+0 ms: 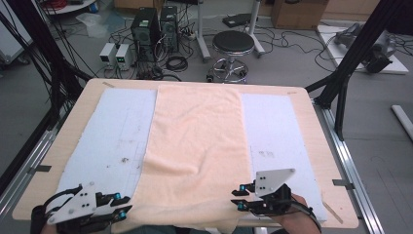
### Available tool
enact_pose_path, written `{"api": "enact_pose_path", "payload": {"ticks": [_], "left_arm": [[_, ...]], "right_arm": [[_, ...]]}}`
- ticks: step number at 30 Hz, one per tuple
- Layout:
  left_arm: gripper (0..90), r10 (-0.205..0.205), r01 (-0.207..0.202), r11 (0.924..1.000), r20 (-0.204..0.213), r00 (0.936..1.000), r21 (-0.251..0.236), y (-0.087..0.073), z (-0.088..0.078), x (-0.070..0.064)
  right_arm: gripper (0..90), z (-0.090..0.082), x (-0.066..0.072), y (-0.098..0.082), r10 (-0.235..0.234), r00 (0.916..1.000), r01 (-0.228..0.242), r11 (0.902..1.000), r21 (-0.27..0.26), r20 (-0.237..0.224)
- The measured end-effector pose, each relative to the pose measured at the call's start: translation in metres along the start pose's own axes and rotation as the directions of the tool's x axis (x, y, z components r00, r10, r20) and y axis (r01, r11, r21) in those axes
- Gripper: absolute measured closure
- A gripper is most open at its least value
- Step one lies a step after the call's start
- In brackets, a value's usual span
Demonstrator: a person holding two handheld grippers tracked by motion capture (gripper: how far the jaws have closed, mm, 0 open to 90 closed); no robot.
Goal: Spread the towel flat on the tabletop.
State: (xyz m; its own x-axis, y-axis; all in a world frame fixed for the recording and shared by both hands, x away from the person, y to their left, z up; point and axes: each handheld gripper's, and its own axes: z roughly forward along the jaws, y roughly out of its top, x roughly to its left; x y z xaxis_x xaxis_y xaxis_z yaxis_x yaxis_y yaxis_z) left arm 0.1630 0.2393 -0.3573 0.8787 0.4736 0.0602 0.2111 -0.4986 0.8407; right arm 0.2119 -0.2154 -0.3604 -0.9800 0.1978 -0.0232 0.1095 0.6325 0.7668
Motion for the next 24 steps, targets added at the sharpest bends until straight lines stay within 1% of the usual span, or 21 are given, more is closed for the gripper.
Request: {"api": "enact_pose_path", "payload": {"ticks": [2, 3, 4, 5, 6, 7, 8, 9, 11, 12, 14, 15, 16, 17, 18, 19, 20, 21, 22, 23, 24], "left_arm": [[66.9, -0.010, 0.010, 0.9999, -0.024, 0.9997, -0.004, -0.004, 0.012, 0.012], [66.6, -0.017, 0.017, 0.9999, -0.026, 0.9995, 0.003, -0.006, 0.020, 0.017], [66.6, -0.029, 0.029, 0.9996, -0.019, 0.9994, 0.005, -0.009, 0.028, 0.022], [66.6, -0.028, 0.028, 0.9995, -0.018, 0.9994, 0.013, -0.012, 0.037, 0.027], [66.1, -0.036, 0.036, 0.9989, -0.012, 0.9993, 0.030, -0.015, 0.047, 0.031], [64.8, -0.039, 0.039, 0.9980, 0.001, 0.9992, 0.050, -0.017, 0.056, 0.034], [64.2, -0.034, 0.033, 0.9973, 0.015, 0.9993, 0.066, -0.018, 0.064, 0.036], [63.2, -0.026, 0.024, 0.9961, 0.025, 0.9994, 0.084, -0.019, 0.072, 0.038], [61.7, -0.016, 0.010, 0.9934, 0.047, 0.9988, 0.114, -0.020, 0.084, 0.039], [61.1, -0.016, 0.009, 0.9913, 0.056, 0.9983, 0.131, -0.020, 0.089, 0.039], [61.1, -0.001, -0.011, 0.9856, 0.069, 0.9976, 0.169, -0.021, 0.098, 0.041], [61.1, 0.010, -0.024, 0.9816, 0.075, 0.9972, 0.190, -0.022, 0.101, 0.043], [61.1, 0.013, -0.026, 0.9788, 0.068, 0.9976, 0.203, -0.023, 0.105, 0.045], [61.4, 0.004, -0.020, 0.9764, 0.071, 0.9975, 0.215, -0.024, 0.109, 0.046], [62.6, -0.017, 0.001, 0.9805, 0.080, 0.9967, 0.196, -0.025, 0.110, 0.046], [66.4, -0.019, 0.001, 0.9806, 0.088, 0.9960, 0.196, -0.025, 0.110, 0.048], [71.9, -0.025, 0.007, 0.9819, 0.091, 0.9956, 0.189, -0.026, 0.110, 0.048], [80.5, -0.021, 0.004, 0.9826, 0.091, 0.9956, 0.186, -0.027, 0.109, 0.047], [82.5, -0.017, -0.001, 0.9817, 0.092, 0.9956, 0.190, -0.027, 0.109, 0.047], [85.2, -0.026, 0.009, 0.9830, 0.091, 0.9955, 0.184, -0.026, 0.109, 0.046], [86.3, -0.021, 0.002, 0.9802, 0.092, 0.9956, 0.198, -0.025, 0.109, 0.047]], "right_arm": [[70.9, 0.011, -0.008, -0.005, 0.024, 0.9996, -0.024, 0.9996, 0.014, -0.012], [70.9, 0.017, -0.012, -0.009, 0.032, 0.9995, -0.032, 0.9991, 0.029, -0.006], [70.8, 0.023, -0.017, -0.013, 0.036, 0.9994, -0.036, 0.9982, 0.048, 0.001], [70.2, 0.028, -0.022, -0.017, 0.040, 0.9992, -0.040, 0.9975, 0.058, 0.005], [68.2, 0.034, -0.026, -0.022, 0.050, 0.9987, -0.051, 0.9964, 0.068, 0.012], [67.4, 0.038, -0.029, -0.026, 0.069, 0.9976, -0.069, 0.9944, 0.081, 0.004], [66.3, 0.041, -0.031, -0.030, 0.080, 0.9968, -0.079, 0.9933, 0.085, -0.006], [64.7, 0.044, -0.031, -0.033, 0.078, 0.9968, -0.076, 0.9932, 0.087, -0.015], [62.2, 0.046, -0.028, -0.037, 0.072, 0.9972, -0.069, 0.9913, 0.112, -0.020], [60.9, 0.046, -0.027, -0.038, 0.057, 0.9982, -0.054, 0.9906, 0.126, -0.020], [59.4, 0.044, -0.025, -0.043, 0.059, 0.9981, -0.057, 0.9893, 0.134, -0.017], [59.1, 0.043, -0.026, -0.045, 0.064, 0.9979, -0.063, 0.9891, 0.133, -0.007], [59.0, 0.041, -0.026, -0.047, 0.076, 0.9971, -0.077, 0.9879, 0.135, 0.010], [59.1, 0.041, -0.027, -0.049, 0.085, 0.9962, -0.087, 0.9870, 0.135, 0.022], [59.6, 0.042, -0.029, -0.051, 0.098, 0.9948, -0.101, 0.9849, 0.140, 0.027], [61.2, 0.045, -0.030, -0.052, 0.101, 0.9943, -0.105, 0.9826, 0.153, 0.034], [63.8, 0.048, -0.031, -0.053, 0.097, 0.9948, -0.101, 0.9802, 0.170, 0.029], [70.2, 0.049, -0.031, -0.053, 0.097, 0.9949, -0.100, 0.9831, 0.153, 0.029], [76.4, 0.051, -0.031, -0.052, 0.097, 0.9947, -0.101, 0.9833, 0.151, 0.034], [84.0, 0.051, -0.031, -0.051, 0.101, 0.9945, -0.104, 0.9822, 0.156, 0.028], [86.2, 0.053, -0.031, -0.049, 0.092, 0.9955, -0.094, 0.9819, 0.164, 0.020]]}}
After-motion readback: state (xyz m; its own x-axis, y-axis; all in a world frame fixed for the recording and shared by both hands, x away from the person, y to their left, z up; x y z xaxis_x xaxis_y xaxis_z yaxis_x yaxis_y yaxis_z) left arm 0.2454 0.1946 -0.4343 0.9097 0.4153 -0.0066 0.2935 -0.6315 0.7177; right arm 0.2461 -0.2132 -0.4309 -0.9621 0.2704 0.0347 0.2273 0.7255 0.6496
